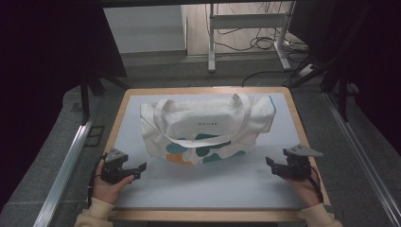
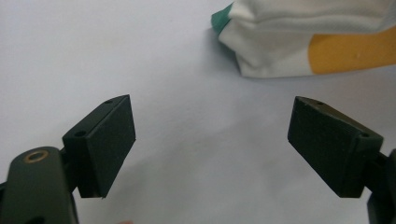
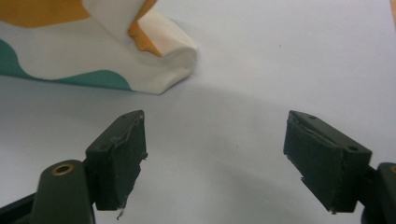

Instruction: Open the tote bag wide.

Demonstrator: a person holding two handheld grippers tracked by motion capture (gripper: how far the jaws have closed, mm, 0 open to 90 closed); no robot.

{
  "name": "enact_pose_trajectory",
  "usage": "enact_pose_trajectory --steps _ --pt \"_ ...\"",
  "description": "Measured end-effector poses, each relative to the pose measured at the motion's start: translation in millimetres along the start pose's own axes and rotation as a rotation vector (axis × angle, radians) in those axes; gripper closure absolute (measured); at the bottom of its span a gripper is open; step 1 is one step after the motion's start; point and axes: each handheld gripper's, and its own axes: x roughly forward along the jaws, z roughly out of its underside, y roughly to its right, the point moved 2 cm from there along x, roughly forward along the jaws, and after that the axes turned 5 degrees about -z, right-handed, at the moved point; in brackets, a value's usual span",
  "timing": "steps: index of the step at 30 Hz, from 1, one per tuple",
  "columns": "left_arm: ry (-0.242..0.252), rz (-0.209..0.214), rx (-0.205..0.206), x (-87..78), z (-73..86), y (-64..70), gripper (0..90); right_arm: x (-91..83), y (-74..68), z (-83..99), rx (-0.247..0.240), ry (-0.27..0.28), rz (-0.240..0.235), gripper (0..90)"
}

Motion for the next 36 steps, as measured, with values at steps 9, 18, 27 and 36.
enact_pose_trajectory --steps 9,18,27,36 --pt "0.014 0.000 0.023 -0.6 -1.9 5.0 16.2 -1.2 -2.1 5.1 -0.021 -0.006 0.010 23.1" --pt "0.034 -0.003 -0.028 -5.4 -1.5 -1.5 21.4 -5.0 -1.1 7.2 0.014 -0.012 0.012 22.9" --pt "0.035 -0.022 -0.012 -2.7 -3.6 -0.4 22.3 -7.3 3.4 13.3 0.022 -0.026 0.012 24.7" --pt "0.043 -0.013 -0.003 -8.7 -5.4 -0.1 24.5 -13.3 3.6 12.1 0.034 -0.027 0.026 26.4"
